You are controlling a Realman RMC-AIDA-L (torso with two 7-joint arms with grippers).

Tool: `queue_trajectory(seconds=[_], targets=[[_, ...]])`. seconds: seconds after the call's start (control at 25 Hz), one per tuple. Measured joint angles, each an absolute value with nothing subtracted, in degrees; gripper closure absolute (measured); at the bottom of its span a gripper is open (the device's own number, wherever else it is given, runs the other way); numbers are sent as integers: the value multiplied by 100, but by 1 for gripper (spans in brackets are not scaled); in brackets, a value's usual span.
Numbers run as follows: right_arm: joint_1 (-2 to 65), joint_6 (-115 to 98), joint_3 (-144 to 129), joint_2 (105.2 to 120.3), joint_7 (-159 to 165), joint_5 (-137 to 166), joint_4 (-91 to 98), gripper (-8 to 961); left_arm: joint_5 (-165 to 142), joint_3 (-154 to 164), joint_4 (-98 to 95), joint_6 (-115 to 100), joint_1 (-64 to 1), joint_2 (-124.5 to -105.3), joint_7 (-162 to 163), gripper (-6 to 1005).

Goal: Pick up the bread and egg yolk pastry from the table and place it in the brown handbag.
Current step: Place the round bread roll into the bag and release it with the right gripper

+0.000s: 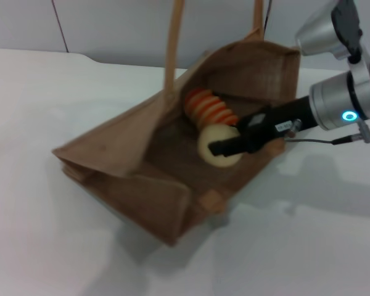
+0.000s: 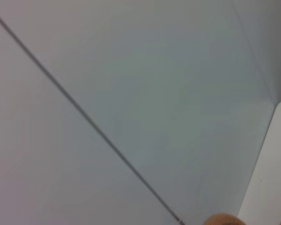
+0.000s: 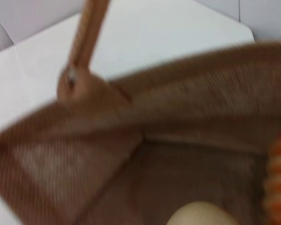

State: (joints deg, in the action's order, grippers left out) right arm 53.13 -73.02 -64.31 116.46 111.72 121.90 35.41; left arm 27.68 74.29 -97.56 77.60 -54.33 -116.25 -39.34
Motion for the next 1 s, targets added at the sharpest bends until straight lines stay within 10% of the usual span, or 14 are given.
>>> queue_trajectory(seconds=[0.76, 1.0], targets=[[5870, -6354, -6444, 11635, 10329, 11048, 2366, 403, 2848, 7518, -9869, 7654, -5429, -11622, -3885, 896], [6029, -6261, -6508, 11649, 10355, 11027, 2264, 272, 2848, 7503, -9887, 7654, -5419, -11619, -3885, 896]])
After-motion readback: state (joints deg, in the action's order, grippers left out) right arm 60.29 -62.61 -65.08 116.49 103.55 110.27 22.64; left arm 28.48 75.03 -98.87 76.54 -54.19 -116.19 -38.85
